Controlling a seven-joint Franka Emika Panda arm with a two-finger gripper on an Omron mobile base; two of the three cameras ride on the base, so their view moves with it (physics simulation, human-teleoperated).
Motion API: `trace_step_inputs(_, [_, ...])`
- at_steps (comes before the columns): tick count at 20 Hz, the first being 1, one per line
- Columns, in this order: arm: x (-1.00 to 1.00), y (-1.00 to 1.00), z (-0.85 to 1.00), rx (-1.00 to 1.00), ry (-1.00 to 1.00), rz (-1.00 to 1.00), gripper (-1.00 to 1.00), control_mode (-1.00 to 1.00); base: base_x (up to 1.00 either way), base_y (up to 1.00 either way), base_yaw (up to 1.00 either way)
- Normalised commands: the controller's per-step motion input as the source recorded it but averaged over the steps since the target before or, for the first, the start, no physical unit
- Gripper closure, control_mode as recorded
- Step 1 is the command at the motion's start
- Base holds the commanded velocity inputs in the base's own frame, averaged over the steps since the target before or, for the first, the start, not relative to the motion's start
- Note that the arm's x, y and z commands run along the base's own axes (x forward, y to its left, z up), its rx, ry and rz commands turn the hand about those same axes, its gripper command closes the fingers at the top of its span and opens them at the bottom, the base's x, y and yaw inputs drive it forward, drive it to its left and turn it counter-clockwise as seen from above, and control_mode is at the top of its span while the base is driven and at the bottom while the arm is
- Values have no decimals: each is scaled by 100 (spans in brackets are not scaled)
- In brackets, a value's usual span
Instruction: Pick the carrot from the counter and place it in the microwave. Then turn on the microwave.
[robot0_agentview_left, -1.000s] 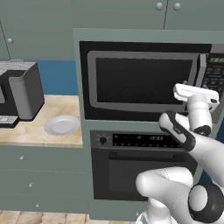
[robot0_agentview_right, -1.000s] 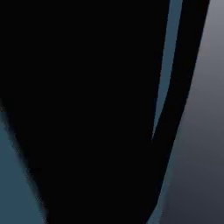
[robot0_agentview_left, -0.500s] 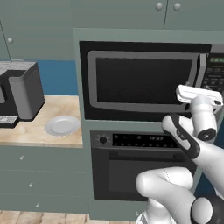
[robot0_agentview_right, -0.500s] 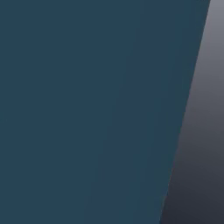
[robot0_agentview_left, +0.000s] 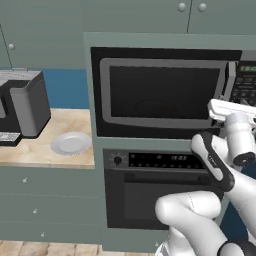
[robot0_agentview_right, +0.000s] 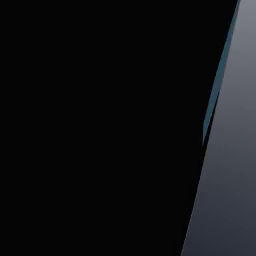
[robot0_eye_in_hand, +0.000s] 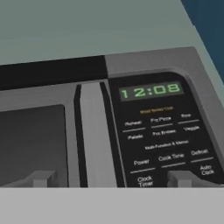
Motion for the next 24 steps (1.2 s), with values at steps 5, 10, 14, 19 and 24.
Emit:
trace_step_inputs(5, [-37,-10,0,0,0,0,-100,-100,0,0,0])
trace_step_inputs(10, [-37,-3,0,0,0,0,-100,-100,0,0,0])
trace_step_inputs(14, [-31,-9,0,0,0,0,-100,-100,0,0,0])
trace_step_inputs(19, [-20,-11,-11,0,1,0,-100,-100,0,0,0])
trace_step_inputs(24, [-10,-5,-21,0,5,2,-100,-100,0,0,0])
